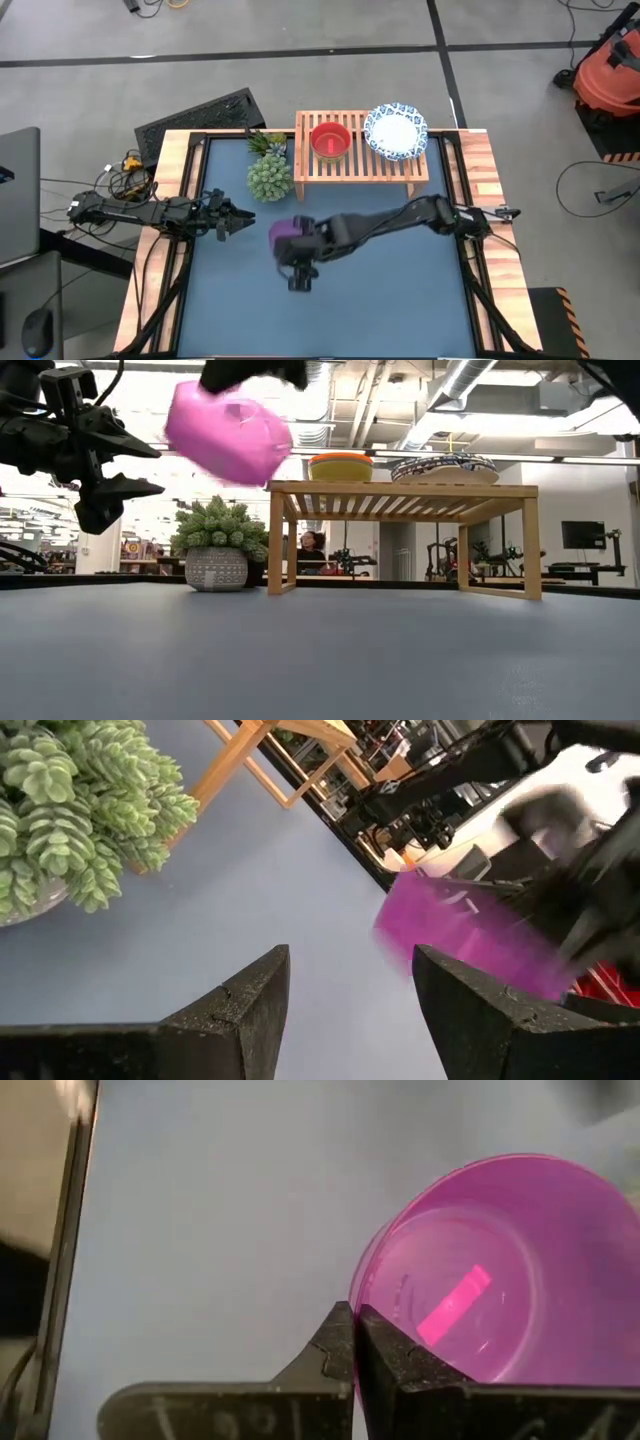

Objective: Place and stack bowls onto a shelf
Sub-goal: Stack the violet bowl on top of the orange bowl on the shelf

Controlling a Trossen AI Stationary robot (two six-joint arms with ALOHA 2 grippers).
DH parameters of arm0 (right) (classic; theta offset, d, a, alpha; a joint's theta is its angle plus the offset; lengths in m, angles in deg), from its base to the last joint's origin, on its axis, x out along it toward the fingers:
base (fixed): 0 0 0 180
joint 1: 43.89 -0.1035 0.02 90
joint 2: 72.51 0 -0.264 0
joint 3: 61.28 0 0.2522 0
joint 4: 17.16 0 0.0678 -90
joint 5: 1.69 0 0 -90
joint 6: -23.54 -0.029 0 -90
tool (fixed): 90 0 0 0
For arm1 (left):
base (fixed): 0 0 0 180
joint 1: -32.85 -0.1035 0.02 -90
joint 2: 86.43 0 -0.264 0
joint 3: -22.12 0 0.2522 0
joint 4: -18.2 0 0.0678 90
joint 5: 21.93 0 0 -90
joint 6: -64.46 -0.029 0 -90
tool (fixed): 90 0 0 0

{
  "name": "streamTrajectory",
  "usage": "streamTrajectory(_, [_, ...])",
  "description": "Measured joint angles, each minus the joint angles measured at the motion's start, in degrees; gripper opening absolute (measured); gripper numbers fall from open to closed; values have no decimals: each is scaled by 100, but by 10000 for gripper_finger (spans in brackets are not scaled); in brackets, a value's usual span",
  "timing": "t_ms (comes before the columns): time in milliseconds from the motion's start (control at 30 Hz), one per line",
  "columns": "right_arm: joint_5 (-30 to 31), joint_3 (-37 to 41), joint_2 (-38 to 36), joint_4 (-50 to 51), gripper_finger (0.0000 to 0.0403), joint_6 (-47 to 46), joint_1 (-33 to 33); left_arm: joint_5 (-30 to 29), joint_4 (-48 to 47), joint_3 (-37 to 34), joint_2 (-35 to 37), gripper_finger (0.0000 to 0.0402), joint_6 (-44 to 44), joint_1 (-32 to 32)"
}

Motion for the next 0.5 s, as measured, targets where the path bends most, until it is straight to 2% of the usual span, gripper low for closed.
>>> streamTrajectory(300, [2377,-4,-1230,196,20,385,741,-17,0,0,0,197,44,2])
streamTrajectory(367, [2616,-4,-1394,180,20,542,1011,-26,2,0,0,197,45,0])
streamTrajectory(500, [2510,-7,-1589,294,20,692,1619,-26,0,0,0,197,45,1])
